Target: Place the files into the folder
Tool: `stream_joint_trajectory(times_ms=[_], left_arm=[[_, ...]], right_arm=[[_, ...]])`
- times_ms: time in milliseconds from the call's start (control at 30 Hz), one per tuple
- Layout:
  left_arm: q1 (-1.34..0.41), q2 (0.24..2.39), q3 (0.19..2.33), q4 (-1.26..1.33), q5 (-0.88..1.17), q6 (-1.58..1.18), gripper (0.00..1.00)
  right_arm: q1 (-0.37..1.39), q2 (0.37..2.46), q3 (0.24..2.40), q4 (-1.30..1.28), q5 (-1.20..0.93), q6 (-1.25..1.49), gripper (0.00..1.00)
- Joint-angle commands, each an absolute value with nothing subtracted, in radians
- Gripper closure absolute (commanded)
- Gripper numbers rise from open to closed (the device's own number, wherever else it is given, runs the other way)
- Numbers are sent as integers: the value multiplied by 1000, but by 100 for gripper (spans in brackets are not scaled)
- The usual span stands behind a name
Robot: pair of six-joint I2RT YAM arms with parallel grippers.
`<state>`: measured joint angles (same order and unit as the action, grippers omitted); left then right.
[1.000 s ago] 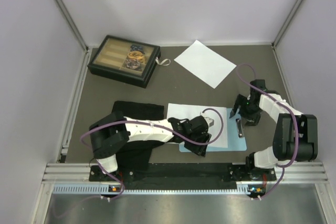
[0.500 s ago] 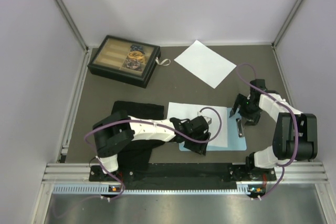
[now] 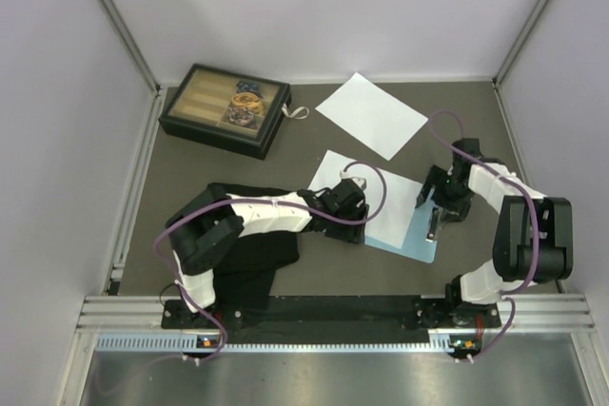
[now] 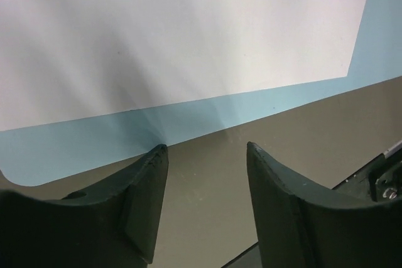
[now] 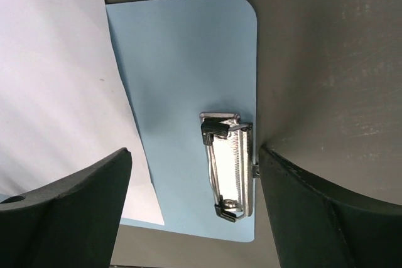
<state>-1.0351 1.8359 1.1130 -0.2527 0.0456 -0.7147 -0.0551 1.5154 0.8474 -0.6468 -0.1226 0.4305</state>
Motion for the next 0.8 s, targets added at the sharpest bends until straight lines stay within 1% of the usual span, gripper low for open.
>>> stream_joint_trajectory(times_ms=[0,33,133,233,300,367,433,567,600,633,667,767], left_arm=[[-1034,1836,1121,-319,63,-632,37],[-1034,1818,1124,-293,133,-629,35],[-1032,1744,1132,-262,210,-618,29],[-1014,1701,1181,-273,198,-598,26],[-956,1698,1209,-262,204,-613,23],[-867,1713,1216,-203,268,-630,20],[-809,1752,1235,-193,288,-655,19],[-686,1822,1327,-176,258,-626,14],[-669,1866,1353,-182,244,-602,10],[-637,1891,1418,-201,238,-586,9],[-620,1917,1457,-224,236,-568,3],[-575,2017,1592,-297,203,-497,4]], right_arm=[[-54,1482,903,-687,-17,400,19],[-49,1467,905,-698,-12,402,19],[-9,1402,900,-722,-21,416,19],[37,1362,893,-719,-54,431,18],[48,1347,887,-701,-98,445,18],[52,1341,882,-686,-130,453,18],[51,1347,885,-677,-137,456,18],[52,1356,877,-628,-179,445,18],[52,1367,876,-611,-201,443,18],[52,1391,874,-577,-231,442,18],[55,1402,877,-560,-273,448,18],[90,1430,894,-535,-265,462,18]])
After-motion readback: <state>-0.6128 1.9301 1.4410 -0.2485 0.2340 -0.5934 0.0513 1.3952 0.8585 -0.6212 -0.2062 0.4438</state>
